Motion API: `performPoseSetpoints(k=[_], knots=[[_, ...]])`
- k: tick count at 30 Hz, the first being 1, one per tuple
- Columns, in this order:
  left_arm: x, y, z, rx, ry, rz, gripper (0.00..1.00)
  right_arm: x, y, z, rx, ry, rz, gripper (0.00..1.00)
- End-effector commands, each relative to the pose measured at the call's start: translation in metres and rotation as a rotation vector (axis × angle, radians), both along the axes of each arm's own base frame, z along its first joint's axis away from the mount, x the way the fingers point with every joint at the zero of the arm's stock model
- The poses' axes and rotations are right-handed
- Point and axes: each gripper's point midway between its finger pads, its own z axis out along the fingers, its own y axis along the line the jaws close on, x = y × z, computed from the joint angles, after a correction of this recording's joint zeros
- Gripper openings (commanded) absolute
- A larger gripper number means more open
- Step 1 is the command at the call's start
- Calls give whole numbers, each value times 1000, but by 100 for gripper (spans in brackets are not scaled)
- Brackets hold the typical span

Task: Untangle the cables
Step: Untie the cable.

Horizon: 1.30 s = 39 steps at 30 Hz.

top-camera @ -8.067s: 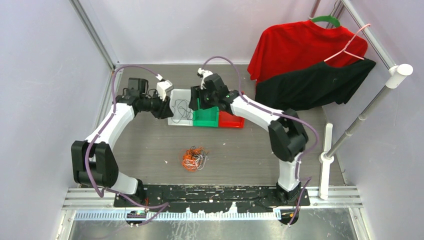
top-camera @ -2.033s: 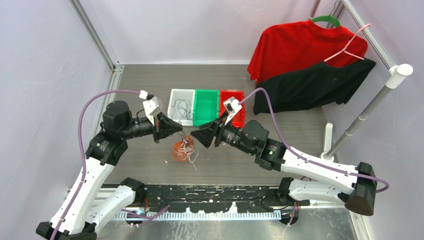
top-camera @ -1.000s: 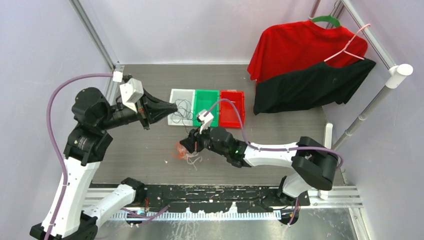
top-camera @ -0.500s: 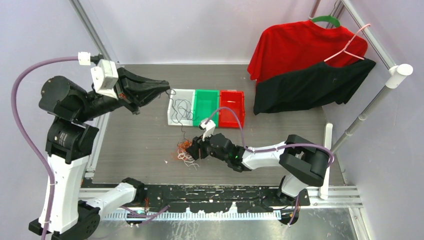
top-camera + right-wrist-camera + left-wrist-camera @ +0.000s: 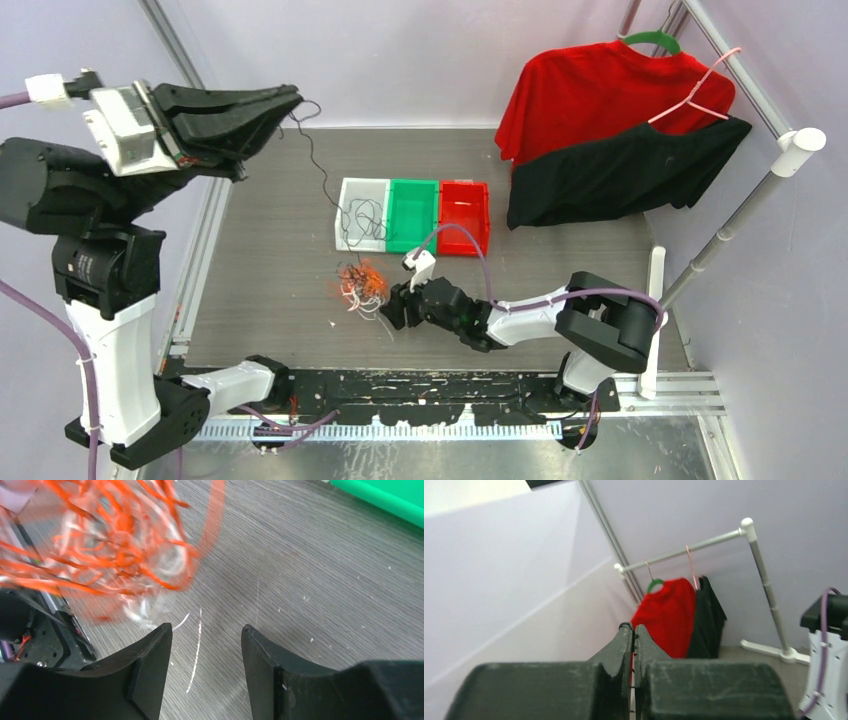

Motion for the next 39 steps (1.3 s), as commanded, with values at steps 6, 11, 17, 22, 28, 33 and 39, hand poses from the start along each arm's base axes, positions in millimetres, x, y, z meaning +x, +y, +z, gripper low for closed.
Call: performPoseSetpoints(k=[6,11,17,22,28,33,39], knots=[[-26,14,48,-56,-205,38,0,1,-20,28,32,-56,-57,59],[-12,6,9,1,-115,24,0,-10,-40,125,159,-167,-27,72],[-4,-1,-19,32,-33,-4,0,-43,-34,217,288,-276,179,85],[-3,-4,-26,45,-5,-22,0,-57,-12,259,357,-316,297,86],[-4,-5,-25,45,4,-33,0,-49,22,274,361,-348,342,86],[-5,-5,-23,44,3,-41,0,-16,38,261,282,-368,224,82],[-7,-5,-19,42,-4,-49,0,9,42,245,235,-379,116,75]])
